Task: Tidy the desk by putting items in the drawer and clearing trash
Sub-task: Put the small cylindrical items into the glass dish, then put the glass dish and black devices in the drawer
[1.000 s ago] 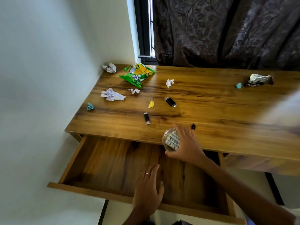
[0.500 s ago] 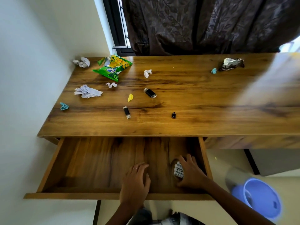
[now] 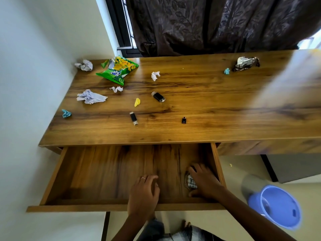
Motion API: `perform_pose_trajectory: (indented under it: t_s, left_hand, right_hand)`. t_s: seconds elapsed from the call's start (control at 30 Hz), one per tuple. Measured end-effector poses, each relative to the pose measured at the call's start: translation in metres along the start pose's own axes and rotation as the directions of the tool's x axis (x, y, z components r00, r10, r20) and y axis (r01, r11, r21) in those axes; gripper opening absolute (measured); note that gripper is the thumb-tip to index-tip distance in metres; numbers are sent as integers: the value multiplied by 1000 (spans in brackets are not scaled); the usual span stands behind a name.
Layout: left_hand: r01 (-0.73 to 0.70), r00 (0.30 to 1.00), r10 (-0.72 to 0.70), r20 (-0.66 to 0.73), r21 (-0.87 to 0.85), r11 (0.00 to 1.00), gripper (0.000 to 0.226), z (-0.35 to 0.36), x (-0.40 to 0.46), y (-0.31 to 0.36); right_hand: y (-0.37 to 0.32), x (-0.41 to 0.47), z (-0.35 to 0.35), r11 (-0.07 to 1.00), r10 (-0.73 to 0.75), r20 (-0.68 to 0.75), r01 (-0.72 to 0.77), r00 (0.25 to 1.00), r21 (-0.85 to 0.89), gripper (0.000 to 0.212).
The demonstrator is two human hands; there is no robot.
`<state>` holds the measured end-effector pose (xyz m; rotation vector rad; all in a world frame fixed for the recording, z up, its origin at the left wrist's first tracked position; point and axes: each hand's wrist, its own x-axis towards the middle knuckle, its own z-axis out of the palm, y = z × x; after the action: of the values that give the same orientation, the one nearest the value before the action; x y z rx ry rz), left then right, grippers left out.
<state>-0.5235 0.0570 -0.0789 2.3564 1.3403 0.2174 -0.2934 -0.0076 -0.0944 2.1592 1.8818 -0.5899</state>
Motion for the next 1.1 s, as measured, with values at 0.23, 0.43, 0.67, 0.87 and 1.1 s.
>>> perform_pose_trajectory:
  t_s: [0.23,0.43,0.67,0.87,1.1]
  left_hand:
    - [-4,1000,4,7,-4,1000,30,-1,1,1]
    - [-12,998,10,61,26,1000,36,-2,3,1]
    - [-39,999,38,-8,-137,990,39,-22,25,11]
    - [44,998,-62,-23,-481,876,34,-47,52,20]
    - [341,940,-163,300,-802,491,19,-63,75,21]
  right_hand:
    - [-10,-5,-3,987,0,16,2,1000,-163,82]
    - [-19,-12,-17,999,31,-46,-33,998,-43,70]
    - [-33,3,-80,922,140,-512,77,848,379,29]
    - [-3,66,-133,922,257,-497,-56,829,383,41]
    - [14,101,-129,935,254,-387,-122,886,333,42]
